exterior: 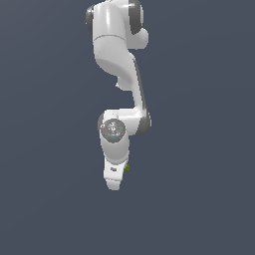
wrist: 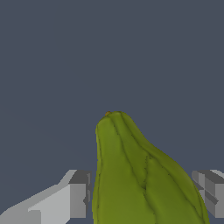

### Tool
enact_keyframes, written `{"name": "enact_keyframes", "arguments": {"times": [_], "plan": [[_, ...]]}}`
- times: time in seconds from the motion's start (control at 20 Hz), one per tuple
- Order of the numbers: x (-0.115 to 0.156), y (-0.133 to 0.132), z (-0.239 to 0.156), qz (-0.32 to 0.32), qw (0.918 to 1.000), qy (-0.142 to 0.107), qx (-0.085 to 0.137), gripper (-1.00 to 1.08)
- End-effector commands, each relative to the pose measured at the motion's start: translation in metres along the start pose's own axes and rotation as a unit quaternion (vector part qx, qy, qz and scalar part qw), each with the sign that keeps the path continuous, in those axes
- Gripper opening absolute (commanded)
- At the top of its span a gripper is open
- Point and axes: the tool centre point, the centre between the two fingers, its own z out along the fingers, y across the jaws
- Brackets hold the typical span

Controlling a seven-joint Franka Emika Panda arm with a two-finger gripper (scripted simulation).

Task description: Pick up the object and move it to a goal position.

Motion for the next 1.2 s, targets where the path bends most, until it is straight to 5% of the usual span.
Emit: {"name": "enact_keyframes", "arguments": {"times": [0.0,0.7,1.15], "plan": [[0.0,0.0,0.0,0.0,1.0,0.0,0.0,-1.0],[0.004,-0.003,-0.001,0.0,1.0,0.0,0.0,-1.0],[0.038,-0.028,-0.012,0.0,1.0,0.0,0.0,-1.0]]}}
